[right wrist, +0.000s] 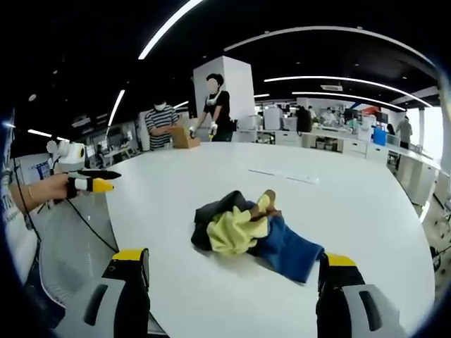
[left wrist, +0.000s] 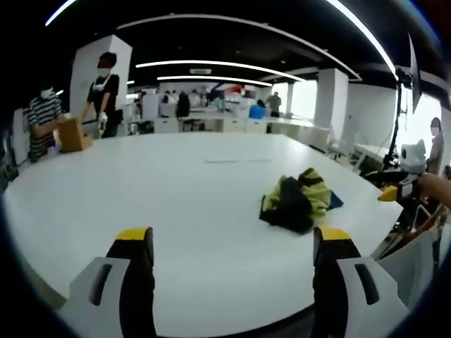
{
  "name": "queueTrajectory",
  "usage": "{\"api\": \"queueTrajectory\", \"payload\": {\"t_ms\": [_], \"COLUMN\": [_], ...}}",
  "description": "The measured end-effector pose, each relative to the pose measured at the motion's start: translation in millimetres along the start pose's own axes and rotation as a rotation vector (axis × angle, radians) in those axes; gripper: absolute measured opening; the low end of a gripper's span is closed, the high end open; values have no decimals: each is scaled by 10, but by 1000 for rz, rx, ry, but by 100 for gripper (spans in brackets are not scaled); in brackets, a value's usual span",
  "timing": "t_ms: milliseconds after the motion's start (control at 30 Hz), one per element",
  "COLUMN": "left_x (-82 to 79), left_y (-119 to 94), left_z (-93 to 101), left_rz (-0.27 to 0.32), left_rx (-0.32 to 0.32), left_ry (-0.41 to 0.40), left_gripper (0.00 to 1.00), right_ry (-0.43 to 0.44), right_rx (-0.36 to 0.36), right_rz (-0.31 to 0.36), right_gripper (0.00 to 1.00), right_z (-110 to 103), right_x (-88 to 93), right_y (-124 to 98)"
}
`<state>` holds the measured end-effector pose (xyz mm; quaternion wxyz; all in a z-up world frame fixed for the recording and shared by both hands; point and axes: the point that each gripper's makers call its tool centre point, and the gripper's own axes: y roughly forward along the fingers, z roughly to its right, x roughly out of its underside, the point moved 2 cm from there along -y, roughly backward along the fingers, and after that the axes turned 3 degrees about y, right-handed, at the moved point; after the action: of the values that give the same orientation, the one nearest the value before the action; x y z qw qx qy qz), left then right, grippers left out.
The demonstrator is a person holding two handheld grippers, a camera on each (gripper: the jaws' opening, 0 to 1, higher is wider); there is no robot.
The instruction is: Fold the garment on the visible template until the final outline fits inside the template.
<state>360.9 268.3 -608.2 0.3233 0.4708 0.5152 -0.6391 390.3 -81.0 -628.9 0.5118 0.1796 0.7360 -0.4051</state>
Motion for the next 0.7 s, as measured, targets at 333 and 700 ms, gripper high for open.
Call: {"api": "queueTrajectory", "payload": {"t_ms": [333, 700], "left_x": [19, -103], "left_y": [99, 295], "left_z": [68, 143], "left_rz": [-10, 20], "left_rx": [45, 84], "left_ry": [15, 73], "left_gripper": [85, 72], "right_ry": [11, -3], "right_rx": [-9, -48], "right_rz": [6, -5], "right_gripper": [99, 99], "right_z": [12, 41], "right_x": [-13, -28], "right_y": [51, 247]}}
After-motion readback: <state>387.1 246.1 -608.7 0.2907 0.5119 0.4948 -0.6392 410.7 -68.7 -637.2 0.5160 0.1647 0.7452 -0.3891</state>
